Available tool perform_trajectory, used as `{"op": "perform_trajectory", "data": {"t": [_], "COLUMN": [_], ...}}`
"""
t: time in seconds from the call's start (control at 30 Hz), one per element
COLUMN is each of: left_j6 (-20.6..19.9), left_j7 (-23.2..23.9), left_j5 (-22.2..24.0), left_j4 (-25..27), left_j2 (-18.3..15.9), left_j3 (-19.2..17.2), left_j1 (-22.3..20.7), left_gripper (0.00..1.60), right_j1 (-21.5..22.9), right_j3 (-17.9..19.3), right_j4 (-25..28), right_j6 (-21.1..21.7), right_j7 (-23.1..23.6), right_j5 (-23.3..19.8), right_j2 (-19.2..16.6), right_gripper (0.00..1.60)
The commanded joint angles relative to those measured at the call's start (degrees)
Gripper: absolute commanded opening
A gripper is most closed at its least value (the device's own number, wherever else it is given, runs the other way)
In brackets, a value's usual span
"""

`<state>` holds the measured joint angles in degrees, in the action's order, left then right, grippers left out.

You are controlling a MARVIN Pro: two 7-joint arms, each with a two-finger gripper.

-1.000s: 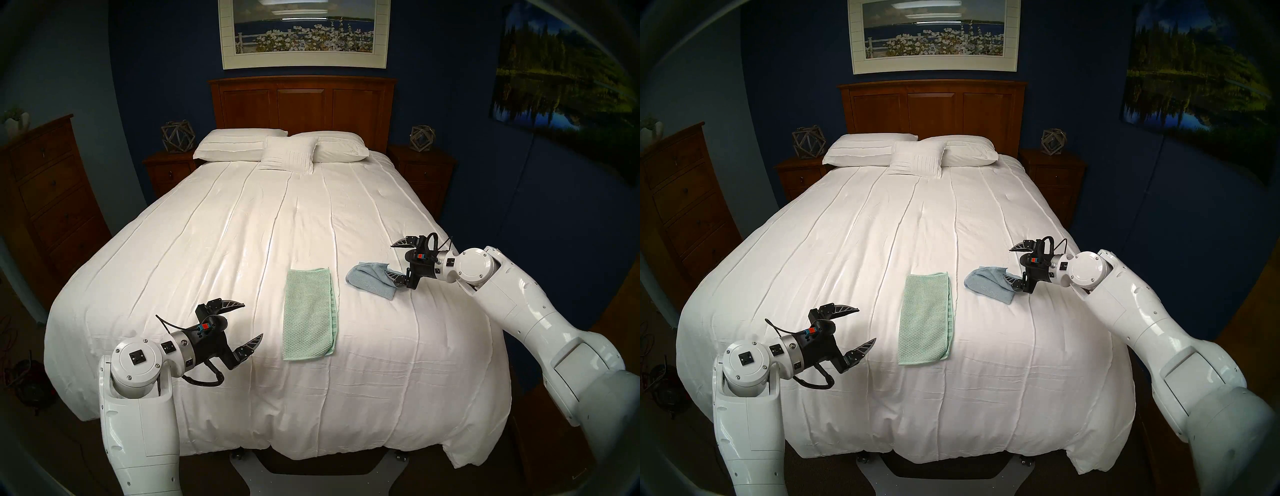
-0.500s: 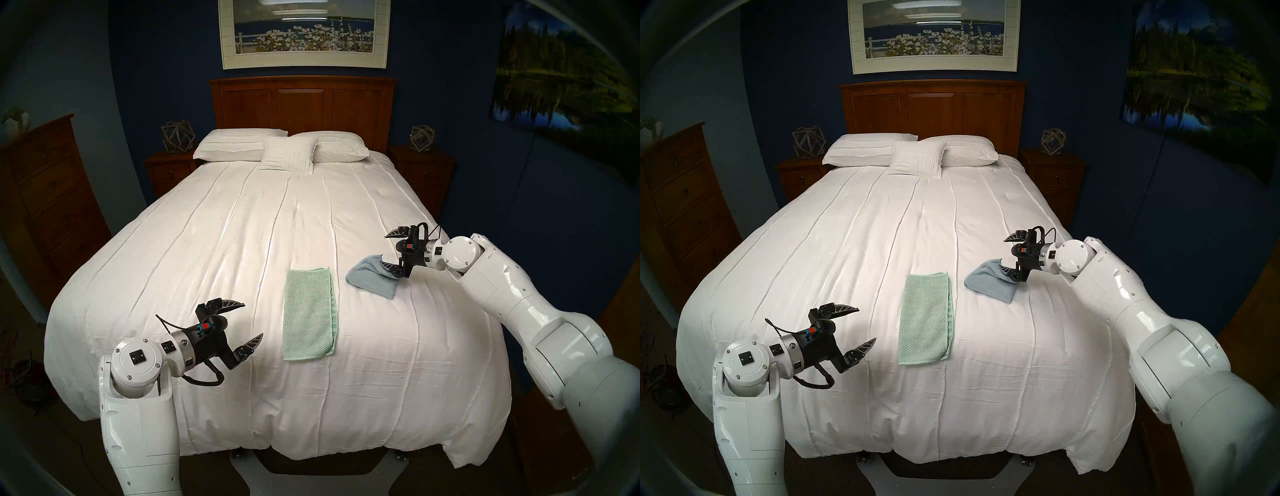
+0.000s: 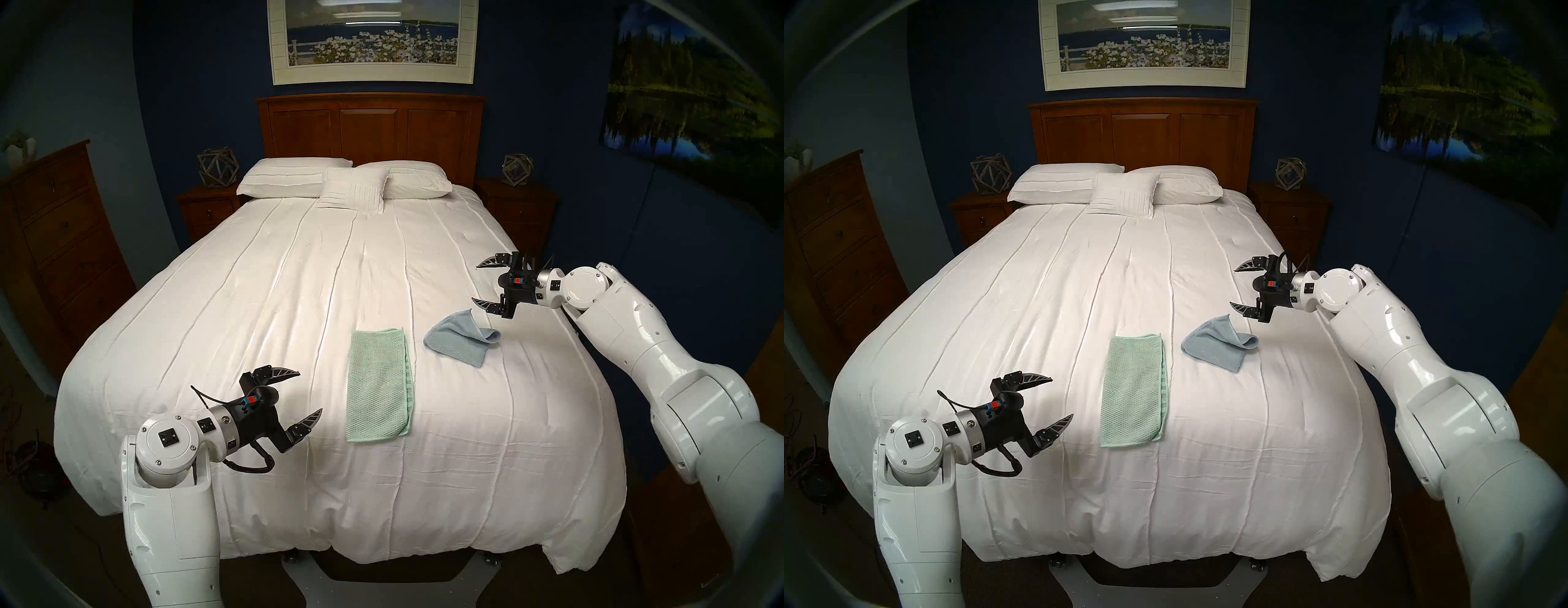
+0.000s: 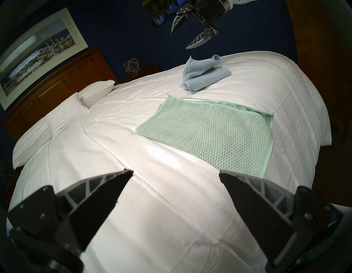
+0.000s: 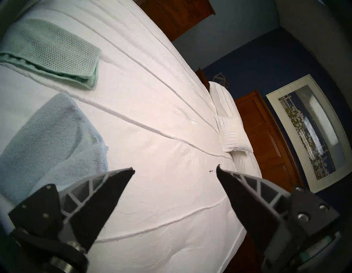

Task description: Fold the hand towels twice and stack them up

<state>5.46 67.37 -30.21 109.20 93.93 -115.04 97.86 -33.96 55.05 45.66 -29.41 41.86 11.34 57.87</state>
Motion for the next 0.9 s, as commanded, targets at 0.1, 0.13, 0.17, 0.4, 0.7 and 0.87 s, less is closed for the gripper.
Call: {"op": "perform_trajectory", "data": {"t": [0.1, 0.13, 0.17, 0.4, 0.7, 0.87], "left_j6": [0.1, 0.1, 0.1, 0.1, 0.0, -0.2], "left_j7": [0.0, 0.0, 0.0, 0.0, 0.0, -0.1], "left_j5": [0.2, 0.2, 0.2, 0.2, 0.5, 0.6], "left_j4": [0.6, 0.6, 0.6, 0.6, 0.9, 1.1], "left_j2": [0.0, 0.0, -0.1, 0.0, 0.0, 0.0], "left_j3": [0.0, 0.0, 0.0, 0.0, 0.0, 0.0], "left_j1": [-0.2, -0.2, -0.2, -0.2, 0.0, 0.1], "left_gripper": [1.60, 1.60, 1.60, 1.60, 1.60, 1.60], "right_j1": [-5.6, -6.5, -7.8, -13.5, -18.5, -19.8], "right_j3": [3.7, 3.7, 3.9, 3.6, 6.5, 7.4], "right_j4": [8.0, 8.9, 10.1, 15.0, 22.6, 27.0], "right_j6": [-0.9, -0.7, -0.5, 1.5, 10.6, 16.8], "right_j7": [10.8, 12.0, 13.8, 20.8, 24.1, 18.4], "right_j5": [-10.6, -11.5, -13.2, -20.8, -30.7, -28.1], "right_j2": [-6.3, -6.7, -7.1, -6.6, -8.2, -9.6], "right_gripper": [1.60, 1.60, 1.60, 1.60, 1.60, 1.60]}}
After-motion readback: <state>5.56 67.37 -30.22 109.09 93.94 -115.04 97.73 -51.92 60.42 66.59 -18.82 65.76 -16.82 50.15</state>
